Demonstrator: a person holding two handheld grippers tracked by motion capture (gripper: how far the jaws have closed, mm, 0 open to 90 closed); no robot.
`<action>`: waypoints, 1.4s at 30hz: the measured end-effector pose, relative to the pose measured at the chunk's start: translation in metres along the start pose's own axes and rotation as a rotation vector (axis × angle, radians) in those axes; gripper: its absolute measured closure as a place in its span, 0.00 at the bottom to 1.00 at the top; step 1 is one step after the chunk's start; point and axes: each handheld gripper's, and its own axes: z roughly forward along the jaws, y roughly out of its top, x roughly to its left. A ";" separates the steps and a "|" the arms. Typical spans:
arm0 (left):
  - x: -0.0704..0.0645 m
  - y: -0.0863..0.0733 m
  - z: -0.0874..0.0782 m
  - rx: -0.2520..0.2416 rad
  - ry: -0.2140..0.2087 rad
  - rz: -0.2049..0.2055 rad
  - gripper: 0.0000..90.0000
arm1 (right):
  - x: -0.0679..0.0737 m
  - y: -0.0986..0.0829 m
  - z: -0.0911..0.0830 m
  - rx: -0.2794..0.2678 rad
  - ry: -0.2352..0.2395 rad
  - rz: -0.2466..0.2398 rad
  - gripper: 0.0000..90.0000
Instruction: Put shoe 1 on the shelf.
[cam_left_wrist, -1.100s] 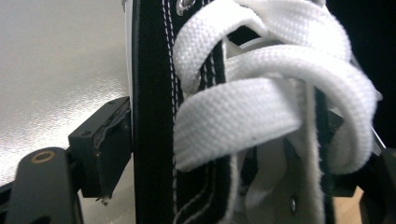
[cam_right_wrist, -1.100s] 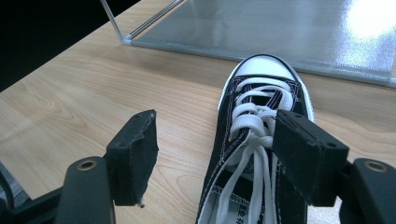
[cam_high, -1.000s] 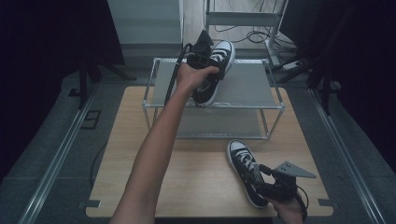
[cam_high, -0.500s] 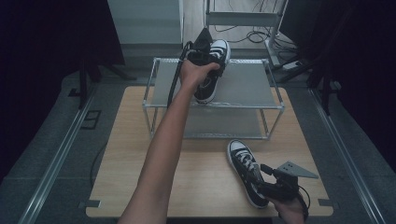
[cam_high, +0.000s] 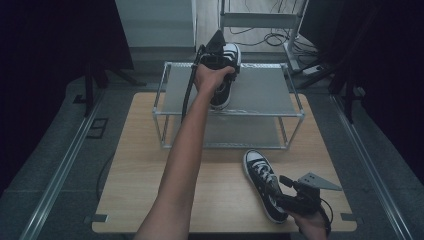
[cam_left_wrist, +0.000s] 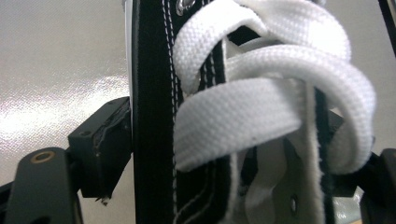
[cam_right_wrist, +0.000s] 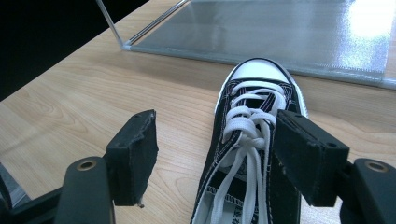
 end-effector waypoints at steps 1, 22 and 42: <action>0.001 0.000 0.000 0.004 0.004 0.001 0.20 | 0.000 0.000 0.000 0.000 0.000 0.000 0.34; 0.008 0.004 0.012 0.014 0.054 -0.068 0.19 | -0.002 0.001 -0.001 -0.003 -0.001 0.007 0.35; 0.015 0.013 0.029 0.052 0.120 -0.161 0.19 | -0.007 0.001 -0.003 -0.008 -0.011 0.020 0.34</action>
